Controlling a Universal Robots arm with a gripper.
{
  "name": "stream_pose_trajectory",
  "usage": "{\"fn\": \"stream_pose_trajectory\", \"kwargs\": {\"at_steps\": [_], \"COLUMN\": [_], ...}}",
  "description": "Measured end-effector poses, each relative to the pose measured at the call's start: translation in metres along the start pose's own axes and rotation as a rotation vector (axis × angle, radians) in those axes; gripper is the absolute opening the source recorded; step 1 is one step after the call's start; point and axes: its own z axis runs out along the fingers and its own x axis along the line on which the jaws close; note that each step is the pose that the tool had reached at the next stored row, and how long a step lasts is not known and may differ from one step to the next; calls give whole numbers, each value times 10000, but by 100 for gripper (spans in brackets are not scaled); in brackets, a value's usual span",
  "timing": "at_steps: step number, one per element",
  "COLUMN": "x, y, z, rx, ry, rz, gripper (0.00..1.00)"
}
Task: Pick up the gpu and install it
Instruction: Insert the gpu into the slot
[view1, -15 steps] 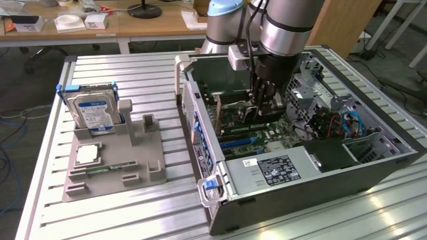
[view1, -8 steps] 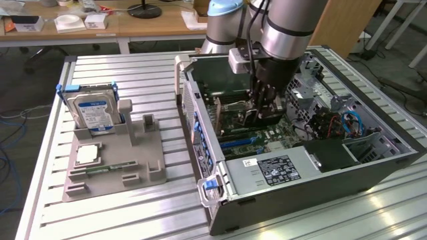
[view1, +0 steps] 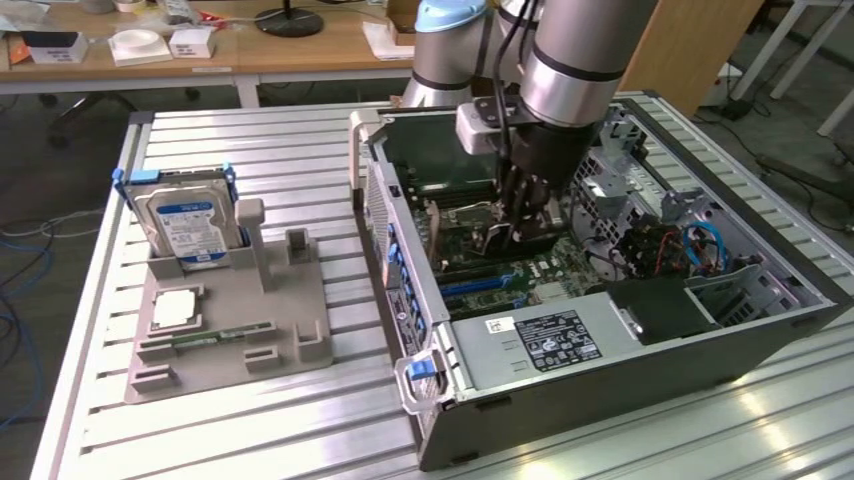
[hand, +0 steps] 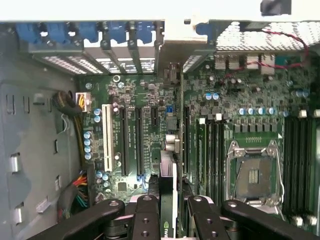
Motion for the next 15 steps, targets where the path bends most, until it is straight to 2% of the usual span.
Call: {"fn": "stream_pose_trajectory", "kwargs": {"at_steps": [2,7,10,15], "x": [1,1,2,3], "y": [0,4,37,49], "z": [11,19,28,89], "rx": [-11,-11,-12,-12], "ry": [-1,-3,-2,-2], "rz": [-321,-337,-335,-337], "gripper": [27,27,27,27]}}
